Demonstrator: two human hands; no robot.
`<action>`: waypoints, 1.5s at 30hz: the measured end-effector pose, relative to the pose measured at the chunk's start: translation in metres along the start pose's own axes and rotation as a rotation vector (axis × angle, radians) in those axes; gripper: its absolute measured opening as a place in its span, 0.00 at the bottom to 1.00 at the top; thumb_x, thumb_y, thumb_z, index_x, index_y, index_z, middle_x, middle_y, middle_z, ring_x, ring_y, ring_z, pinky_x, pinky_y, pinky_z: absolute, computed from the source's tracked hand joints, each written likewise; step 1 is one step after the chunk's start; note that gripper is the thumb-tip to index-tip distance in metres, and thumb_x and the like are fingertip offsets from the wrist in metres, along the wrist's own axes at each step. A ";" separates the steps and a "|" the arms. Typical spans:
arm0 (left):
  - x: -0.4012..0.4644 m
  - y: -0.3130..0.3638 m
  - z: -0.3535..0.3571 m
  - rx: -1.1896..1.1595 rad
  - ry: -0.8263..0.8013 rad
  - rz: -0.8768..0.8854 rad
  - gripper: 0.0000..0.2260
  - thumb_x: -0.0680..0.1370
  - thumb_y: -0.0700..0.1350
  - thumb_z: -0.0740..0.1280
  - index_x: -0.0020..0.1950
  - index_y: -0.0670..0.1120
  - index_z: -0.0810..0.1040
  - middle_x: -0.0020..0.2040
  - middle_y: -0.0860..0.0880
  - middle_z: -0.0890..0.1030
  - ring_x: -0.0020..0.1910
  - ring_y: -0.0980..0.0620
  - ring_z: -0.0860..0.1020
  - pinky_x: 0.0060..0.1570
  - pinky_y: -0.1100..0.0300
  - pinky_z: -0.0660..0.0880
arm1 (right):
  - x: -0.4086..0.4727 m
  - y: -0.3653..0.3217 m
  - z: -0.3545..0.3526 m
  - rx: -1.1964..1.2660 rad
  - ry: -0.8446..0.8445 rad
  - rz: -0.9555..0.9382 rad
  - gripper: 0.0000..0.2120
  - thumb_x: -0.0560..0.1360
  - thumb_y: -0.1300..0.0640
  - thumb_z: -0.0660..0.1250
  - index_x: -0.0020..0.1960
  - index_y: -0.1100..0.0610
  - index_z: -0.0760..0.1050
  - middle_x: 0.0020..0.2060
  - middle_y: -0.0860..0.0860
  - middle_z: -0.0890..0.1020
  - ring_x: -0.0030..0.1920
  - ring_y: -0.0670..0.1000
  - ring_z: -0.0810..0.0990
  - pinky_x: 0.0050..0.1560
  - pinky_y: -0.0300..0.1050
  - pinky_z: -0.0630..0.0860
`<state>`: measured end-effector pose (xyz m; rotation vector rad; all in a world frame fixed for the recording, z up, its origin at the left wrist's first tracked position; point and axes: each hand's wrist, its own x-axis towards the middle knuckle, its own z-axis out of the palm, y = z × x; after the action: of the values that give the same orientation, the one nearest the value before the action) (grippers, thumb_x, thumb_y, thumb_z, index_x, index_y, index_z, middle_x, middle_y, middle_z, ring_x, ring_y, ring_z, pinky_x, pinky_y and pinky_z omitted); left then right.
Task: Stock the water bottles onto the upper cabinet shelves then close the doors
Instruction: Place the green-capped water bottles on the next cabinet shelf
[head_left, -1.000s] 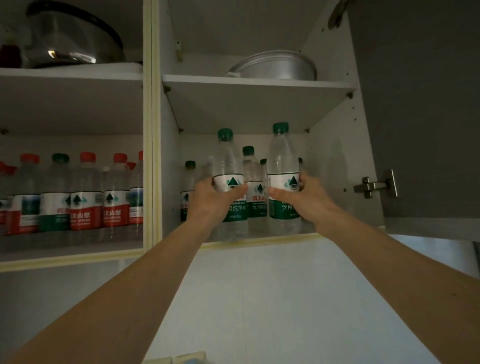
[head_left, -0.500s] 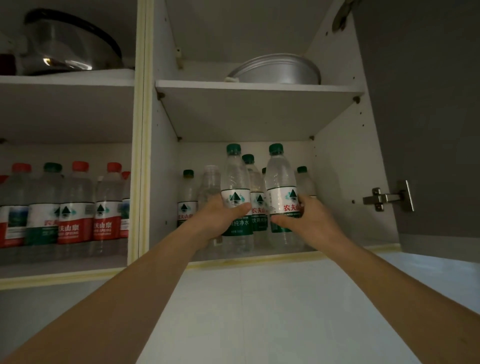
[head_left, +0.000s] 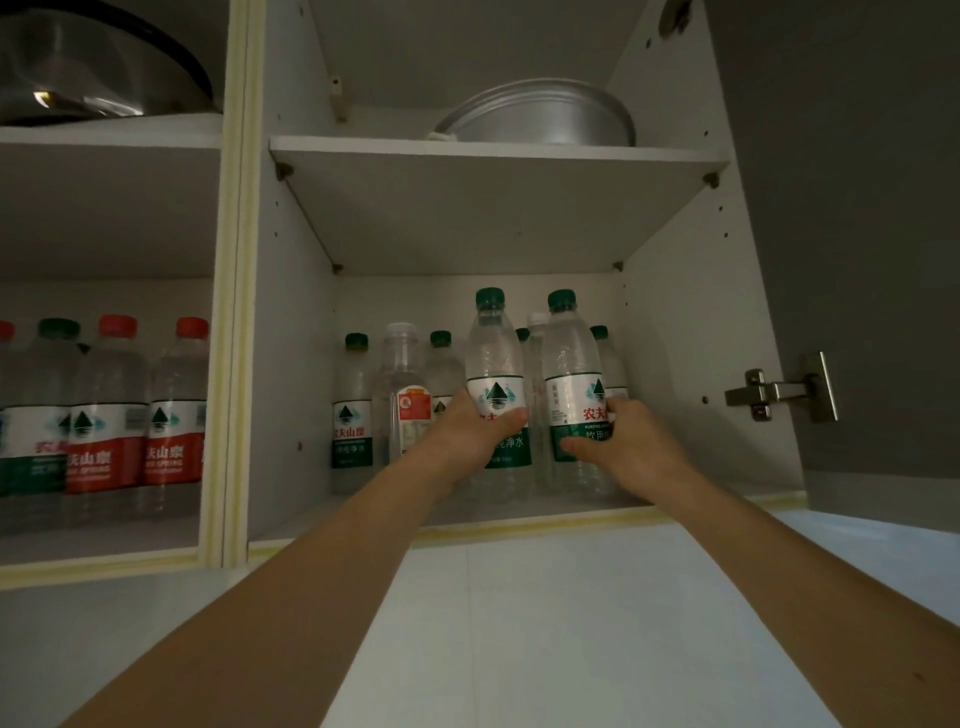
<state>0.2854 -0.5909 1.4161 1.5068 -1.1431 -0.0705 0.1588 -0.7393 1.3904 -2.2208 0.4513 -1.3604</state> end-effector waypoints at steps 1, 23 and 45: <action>0.002 -0.001 0.002 0.008 0.004 0.003 0.22 0.78 0.48 0.72 0.70 0.46 0.70 0.62 0.46 0.80 0.59 0.47 0.80 0.64 0.47 0.76 | 0.002 0.002 0.001 -0.003 -0.004 0.009 0.22 0.71 0.54 0.78 0.63 0.54 0.78 0.53 0.51 0.85 0.51 0.50 0.83 0.55 0.49 0.80; -0.071 0.018 -0.049 0.315 0.352 0.390 0.08 0.80 0.51 0.69 0.56 0.50 0.78 0.44 0.56 0.81 0.43 0.59 0.80 0.43 0.57 0.82 | -0.087 -0.052 0.035 0.260 0.389 -0.339 0.10 0.77 0.62 0.67 0.58 0.55 0.75 0.53 0.51 0.78 0.53 0.49 0.78 0.54 0.50 0.79; -0.470 -0.311 -0.167 0.602 0.150 -0.673 0.14 0.80 0.55 0.67 0.48 0.45 0.82 0.41 0.46 0.84 0.39 0.48 0.82 0.42 0.48 0.80 | -0.482 -0.017 0.332 0.447 -0.972 0.739 0.09 0.74 0.48 0.71 0.51 0.49 0.76 0.44 0.49 0.84 0.38 0.47 0.85 0.36 0.46 0.84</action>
<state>0.3300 -0.2071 0.9733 2.3447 -0.5049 -0.0713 0.2402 -0.3977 0.9213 -1.7662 0.4535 0.0509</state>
